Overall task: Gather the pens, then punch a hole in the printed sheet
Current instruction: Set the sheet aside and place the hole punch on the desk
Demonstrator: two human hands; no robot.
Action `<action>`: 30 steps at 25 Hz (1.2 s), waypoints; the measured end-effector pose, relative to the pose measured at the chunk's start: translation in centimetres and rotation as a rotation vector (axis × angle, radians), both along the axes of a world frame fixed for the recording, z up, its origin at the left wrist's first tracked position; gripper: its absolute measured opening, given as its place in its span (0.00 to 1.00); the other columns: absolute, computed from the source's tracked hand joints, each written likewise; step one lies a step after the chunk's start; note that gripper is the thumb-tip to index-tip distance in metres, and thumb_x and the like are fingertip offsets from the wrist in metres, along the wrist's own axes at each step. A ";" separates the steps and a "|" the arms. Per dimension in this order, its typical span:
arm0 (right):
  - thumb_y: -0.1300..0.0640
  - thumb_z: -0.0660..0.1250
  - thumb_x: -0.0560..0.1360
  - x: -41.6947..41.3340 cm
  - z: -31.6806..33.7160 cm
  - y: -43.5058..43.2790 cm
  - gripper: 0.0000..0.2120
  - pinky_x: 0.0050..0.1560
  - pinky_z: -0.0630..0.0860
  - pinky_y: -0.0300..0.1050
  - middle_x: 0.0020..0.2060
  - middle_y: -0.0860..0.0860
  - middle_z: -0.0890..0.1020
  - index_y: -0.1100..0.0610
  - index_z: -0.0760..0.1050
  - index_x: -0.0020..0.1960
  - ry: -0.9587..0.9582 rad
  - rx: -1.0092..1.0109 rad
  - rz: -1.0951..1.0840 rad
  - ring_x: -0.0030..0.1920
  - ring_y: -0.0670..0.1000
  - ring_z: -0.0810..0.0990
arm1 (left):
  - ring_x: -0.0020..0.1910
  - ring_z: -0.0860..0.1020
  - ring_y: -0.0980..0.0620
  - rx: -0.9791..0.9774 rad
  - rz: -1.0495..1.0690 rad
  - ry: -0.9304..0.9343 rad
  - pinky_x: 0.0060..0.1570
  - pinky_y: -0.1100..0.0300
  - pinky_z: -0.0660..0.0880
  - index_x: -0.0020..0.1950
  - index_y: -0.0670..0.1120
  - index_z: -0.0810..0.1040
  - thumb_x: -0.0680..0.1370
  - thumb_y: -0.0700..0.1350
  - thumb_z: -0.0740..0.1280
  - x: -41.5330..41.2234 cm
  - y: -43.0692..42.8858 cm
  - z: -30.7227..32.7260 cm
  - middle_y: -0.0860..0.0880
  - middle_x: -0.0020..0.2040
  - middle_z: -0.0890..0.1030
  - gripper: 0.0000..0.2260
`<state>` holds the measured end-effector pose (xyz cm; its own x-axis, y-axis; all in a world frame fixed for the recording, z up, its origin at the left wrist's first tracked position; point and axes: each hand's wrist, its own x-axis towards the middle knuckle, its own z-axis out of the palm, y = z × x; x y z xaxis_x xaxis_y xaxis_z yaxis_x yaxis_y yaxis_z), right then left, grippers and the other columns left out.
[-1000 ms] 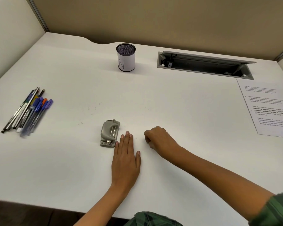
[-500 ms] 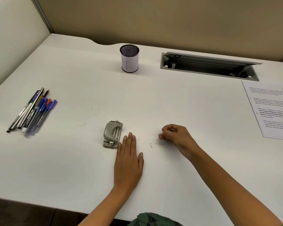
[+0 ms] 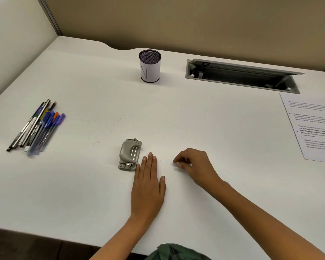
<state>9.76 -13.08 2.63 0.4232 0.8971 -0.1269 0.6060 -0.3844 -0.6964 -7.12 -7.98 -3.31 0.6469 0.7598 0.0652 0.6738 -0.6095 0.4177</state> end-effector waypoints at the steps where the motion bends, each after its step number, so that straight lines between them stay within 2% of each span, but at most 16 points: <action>1: 0.67 0.71 0.71 -0.1 0.0 0.1 0.08 0.42 0.68 0.27 0.45 0.53 0.82 0.60 0.82 0.49 -0.024 -0.023 0.051 0.41 0.47 0.76 | 0.77 0.52 0.51 0.000 0.001 -0.003 0.75 0.52 0.52 0.77 0.42 0.55 0.79 0.47 0.57 0.0 0.0 0.0 0.47 0.78 0.56 0.27; 6: 0.69 0.72 0.69 -0.4 -0.4 0.4 0.10 0.47 0.75 0.41 0.45 0.55 0.80 0.62 0.80 0.49 -0.081 -0.065 0.157 0.44 0.53 0.78 | 0.77 0.54 0.50 -0.006 -0.006 -0.013 0.75 0.51 0.54 0.76 0.41 0.55 0.79 0.46 0.59 0.1 0.0 0.1 0.46 0.77 0.57 0.27; 9: 0.69 0.69 0.70 -0.9 -0.9 0.1 0.06 0.43 0.75 0.40 0.43 0.54 0.80 0.62 0.79 0.46 -0.215 -0.037 0.174 0.42 0.51 0.77 | 0.77 0.54 0.51 0.000 -0.001 -0.008 0.75 0.51 0.54 0.76 0.41 0.55 0.79 0.47 0.57 0.1 0.0 0.1 0.46 0.77 0.57 0.27; 12: 0.69 0.66 0.71 -1.1 -1.2 -0.1 0.04 0.42 0.76 0.43 0.41 0.53 0.79 0.61 0.78 0.43 -0.263 -0.046 0.165 0.41 0.52 0.78 | 0.77 0.52 0.51 -0.001 0.003 -0.007 0.75 0.52 0.52 0.77 0.42 0.55 0.79 0.48 0.55 0.1 -0.1 0.2 0.47 0.78 0.56 0.27; 17: 0.66 0.60 0.75 -1.6 -0.9 0.3 0.05 0.46 0.75 0.49 0.44 0.55 0.77 0.61 0.74 0.46 -0.384 -0.135 0.189 0.45 0.53 0.74 | 0.77 0.53 0.51 -0.009 0.001 -0.013 0.75 0.52 0.52 0.76 0.41 0.55 0.79 0.48 0.56 0.1 0.0 0.5 0.46 0.77 0.56 0.27; 19: 0.65 0.58 0.77 -1.6 -0.7 0.4 0.05 0.47 0.74 0.49 0.46 0.56 0.75 0.62 0.72 0.48 -0.407 -0.182 0.213 0.47 0.54 0.73 | 0.76 0.56 0.49 -0.026 0.002 -0.035 0.75 0.50 0.55 0.76 0.40 0.58 0.79 0.46 0.59 0.2 0.0 0.8 0.45 0.77 0.59 0.26; 21: 0.64 0.56 0.78 -1.6 -0.3 0.7 0.06 0.48 0.72 0.48 0.47 0.57 0.75 0.61 0.71 0.48 -0.407 -0.241 0.241 0.47 0.54 0.72 | 0.74 0.63 0.46 -0.043 0.000 -0.071 0.72 0.49 0.62 0.73 0.39 0.63 0.78 0.43 0.63 0.4 0.3 1.4 0.43 0.74 0.65 0.25; 24: 0.64 0.58 0.76 -1.3 0.1 1.2 0.04 0.43 0.67 0.45 0.46 0.58 0.76 0.58 0.69 0.44 -0.325 -0.298 0.239 0.43 0.52 0.69 | 0.64 0.74 0.43 -0.048 0.002 -0.116 0.63 0.51 0.72 0.66 0.40 0.73 0.76 0.38 0.66 0.9 1.8 2.3 0.42 0.64 0.76 0.18; 26: 0.65 0.62 0.74 -0.6 0.2 1.2 0.02 0.38 0.66 0.44 0.42 0.58 0.78 0.60 0.70 0.43 -0.106 -0.257 0.090 0.39 0.52 0.70 | 0.57 0.74 0.46 -0.103 0.016 -0.131 0.56 0.55 0.74 0.61 0.43 0.76 0.76 0.39 0.66 1.4 3.0 2.9 0.46 0.58 0.77 0.13; 28: 0.66 0.64 0.71 0.4 0.2 0.6 0.04 0.32 0.68 0.41 0.38 0.57 0.81 0.60 0.69 0.41 0.170 -0.181 -0.134 0.34 0.51 0.75 | 0.53 0.73 0.50 -0.179 0.025 -0.177 0.51 0.58 0.72 0.55 0.44 0.78 0.75 0.40 0.68 1.9 3.8 3.3 0.49 0.52 0.77 0.09; 30: 0.65 0.66 0.70 1.1 0.0 -0.1 0.05 0.32 0.73 0.41 0.37 0.56 0.84 0.60 0.70 0.40 0.326 -0.130 -0.285 0.31 0.49 0.80 | 0.48 0.73 0.51 -0.220 0.027 -0.217 0.47 0.60 0.71 0.49 0.44 0.79 0.74 0.40 0.69 2.4 4.1 3.4 0.49 0.46 0.77 0.04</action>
